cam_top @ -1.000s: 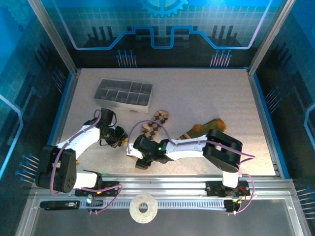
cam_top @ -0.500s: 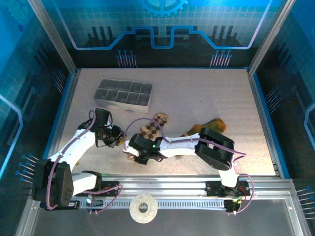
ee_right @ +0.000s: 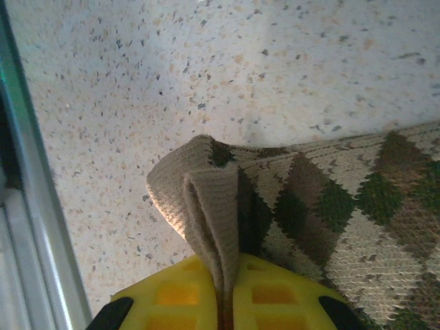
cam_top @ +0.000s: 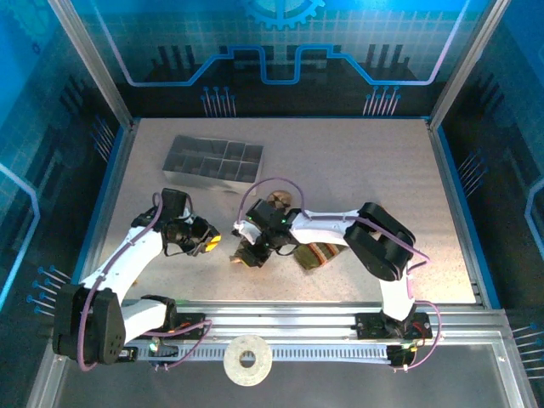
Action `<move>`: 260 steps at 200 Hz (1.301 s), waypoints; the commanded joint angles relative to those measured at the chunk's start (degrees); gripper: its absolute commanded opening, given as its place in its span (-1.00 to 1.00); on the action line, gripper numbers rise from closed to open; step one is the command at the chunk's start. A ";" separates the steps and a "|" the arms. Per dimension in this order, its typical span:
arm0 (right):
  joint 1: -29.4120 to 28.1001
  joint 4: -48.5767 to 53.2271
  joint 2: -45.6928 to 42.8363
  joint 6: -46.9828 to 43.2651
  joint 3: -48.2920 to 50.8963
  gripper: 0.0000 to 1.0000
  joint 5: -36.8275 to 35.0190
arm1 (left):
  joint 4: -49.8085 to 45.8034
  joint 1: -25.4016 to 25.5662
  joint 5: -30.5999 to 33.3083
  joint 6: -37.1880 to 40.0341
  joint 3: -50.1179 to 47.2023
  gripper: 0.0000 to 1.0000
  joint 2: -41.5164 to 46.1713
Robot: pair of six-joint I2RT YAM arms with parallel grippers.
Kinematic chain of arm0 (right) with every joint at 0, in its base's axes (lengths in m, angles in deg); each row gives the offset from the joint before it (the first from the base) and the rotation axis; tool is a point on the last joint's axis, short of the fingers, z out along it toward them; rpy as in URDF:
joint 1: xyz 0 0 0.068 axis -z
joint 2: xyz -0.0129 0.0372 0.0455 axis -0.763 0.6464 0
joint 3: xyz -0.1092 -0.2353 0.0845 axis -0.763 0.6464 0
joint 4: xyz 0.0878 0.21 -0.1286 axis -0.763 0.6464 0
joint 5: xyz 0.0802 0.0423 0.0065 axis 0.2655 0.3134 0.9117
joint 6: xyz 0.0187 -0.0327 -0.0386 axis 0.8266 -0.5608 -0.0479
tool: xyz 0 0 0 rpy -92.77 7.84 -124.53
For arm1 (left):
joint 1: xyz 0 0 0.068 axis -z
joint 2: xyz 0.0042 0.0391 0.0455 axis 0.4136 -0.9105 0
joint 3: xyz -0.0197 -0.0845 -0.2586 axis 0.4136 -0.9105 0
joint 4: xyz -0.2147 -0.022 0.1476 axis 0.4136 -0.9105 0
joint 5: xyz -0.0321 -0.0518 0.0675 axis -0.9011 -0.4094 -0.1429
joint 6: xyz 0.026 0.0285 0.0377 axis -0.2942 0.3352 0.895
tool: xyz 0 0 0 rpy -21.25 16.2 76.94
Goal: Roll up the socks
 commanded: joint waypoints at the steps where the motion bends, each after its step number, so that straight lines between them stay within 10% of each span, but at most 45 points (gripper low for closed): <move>1: 2.10 0.61 3.04 5.04 0.07 -0.93 9.53 | -0.48 0.48 -4.22 -3.61 -2.11 -0.61 1.78; 85: 4.51 0.40 6.56 6.73 0.51 -0.85 12.58 | 18.94 13.95 -0.54 -26.72 -11.43 -0.44 1.18; 204: 3.73 2.60 1.97 3.00 1.95 -0.36 7.31 | 24.97 14.63 1.31 -23.11 -7.19 -0.62 -13.76; 260: 0.66 0.77 -13.50 -6.08 10.49 -0.04 -10.36 | 22.15 14.97 1.69 -20.45 -4.90 -0.67 -16.54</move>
